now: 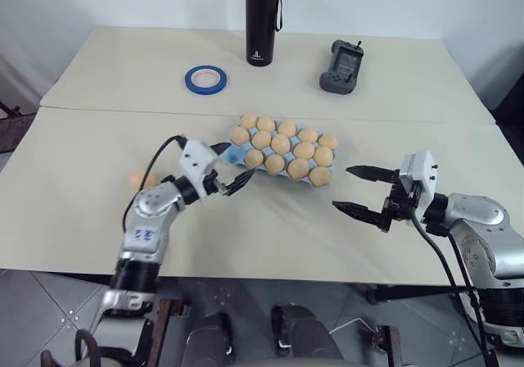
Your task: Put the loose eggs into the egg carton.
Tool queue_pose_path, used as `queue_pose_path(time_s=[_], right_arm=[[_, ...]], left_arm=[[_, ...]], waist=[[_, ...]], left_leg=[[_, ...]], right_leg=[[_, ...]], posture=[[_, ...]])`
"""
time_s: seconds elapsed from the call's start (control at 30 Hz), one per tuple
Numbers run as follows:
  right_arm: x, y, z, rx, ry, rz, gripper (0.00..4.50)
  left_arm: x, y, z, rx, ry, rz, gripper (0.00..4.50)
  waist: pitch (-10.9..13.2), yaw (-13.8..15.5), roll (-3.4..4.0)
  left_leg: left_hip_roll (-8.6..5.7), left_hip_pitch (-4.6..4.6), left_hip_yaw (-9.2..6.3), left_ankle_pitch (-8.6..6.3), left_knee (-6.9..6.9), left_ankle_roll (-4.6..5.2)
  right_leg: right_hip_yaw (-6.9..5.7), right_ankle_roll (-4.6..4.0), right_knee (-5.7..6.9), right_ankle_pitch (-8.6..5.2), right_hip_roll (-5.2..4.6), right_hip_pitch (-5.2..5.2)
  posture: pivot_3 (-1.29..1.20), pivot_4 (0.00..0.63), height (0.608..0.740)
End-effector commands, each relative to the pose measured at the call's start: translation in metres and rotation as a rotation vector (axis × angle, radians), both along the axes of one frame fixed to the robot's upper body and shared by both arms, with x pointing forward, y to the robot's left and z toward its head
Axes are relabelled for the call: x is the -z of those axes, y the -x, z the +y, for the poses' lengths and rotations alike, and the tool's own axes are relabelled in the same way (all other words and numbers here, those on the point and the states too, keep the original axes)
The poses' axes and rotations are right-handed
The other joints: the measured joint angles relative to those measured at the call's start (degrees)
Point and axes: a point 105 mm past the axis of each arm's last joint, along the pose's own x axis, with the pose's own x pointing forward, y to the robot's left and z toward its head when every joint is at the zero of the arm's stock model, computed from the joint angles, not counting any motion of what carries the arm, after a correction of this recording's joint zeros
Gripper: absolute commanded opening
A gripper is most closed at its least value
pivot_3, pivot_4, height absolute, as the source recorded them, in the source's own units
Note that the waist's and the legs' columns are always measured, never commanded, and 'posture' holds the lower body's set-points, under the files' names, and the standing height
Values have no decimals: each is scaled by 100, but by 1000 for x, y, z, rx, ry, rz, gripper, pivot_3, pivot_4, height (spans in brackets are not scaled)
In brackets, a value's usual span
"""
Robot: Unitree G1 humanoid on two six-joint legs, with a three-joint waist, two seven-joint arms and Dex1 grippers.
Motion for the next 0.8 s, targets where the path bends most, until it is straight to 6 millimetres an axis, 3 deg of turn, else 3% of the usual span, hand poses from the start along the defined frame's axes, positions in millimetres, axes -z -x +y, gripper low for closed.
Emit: queue_pose_path(time_s=[0.03, 0.13, 0.3, 0.47, 0.6, 0.8], right_arm=[[-8, 2, 1, -19, -2, -39, 4500], [-8, 2, 1, -24, -1, -38, 4500], [-8, 1, 1, -31, -3, -37, 4500], [-8, 1, 2, -43, -8, -36, 4500], [-8, 1, 2, -50, -7, -35, 4500], [-8, 11, -1, -96, -9, -20, 4500]], left_arm=[[-19, 23, 20, 7, -7, -43, 4482], [-20, 34, 36, -26, -7, -32, 4482], [-22, 59, 102, -268, 57, -19, 4482], [-15, 80, 142, -451, 94, -10, 4482], [-14, 87, 160, -565, 138, -15, 4482], [-10, 88, 168, -641, 169, -17, 4482]], waist=[[0, 2, 1], [0, 0, 1], [0, -32, 1], [1, -20, 1], [0, 7, 0], [0, 0, 0]], left_leg=[[0, 0, -1, 0, 0, 0], [-1, 2, -2, 0, -1, 2], [-2, 2, -3, -3, -2, 10], [0, 3, -3, -7, -11, 11], [-3, 3, -5, -20, -7, 36], [-3, 4, -5, -23, -12, 39]], right_leg=[[-1, 0, 1, 0, 0, 0], [-1, -1, 1, 0, -4, 2], [-1, -2, -3, 1, -7, 3], [-2, -8, -9, -2, -7, 1], [-5, -8, -14, -2, -14, 6], [-5, -11, -16, 0, -12, 6]], posture=[[0, 150, 740], [0, 150, 740], [0, 150, 740], [0, 150, 740], [0, 150, 740], [0, 150, 740]])
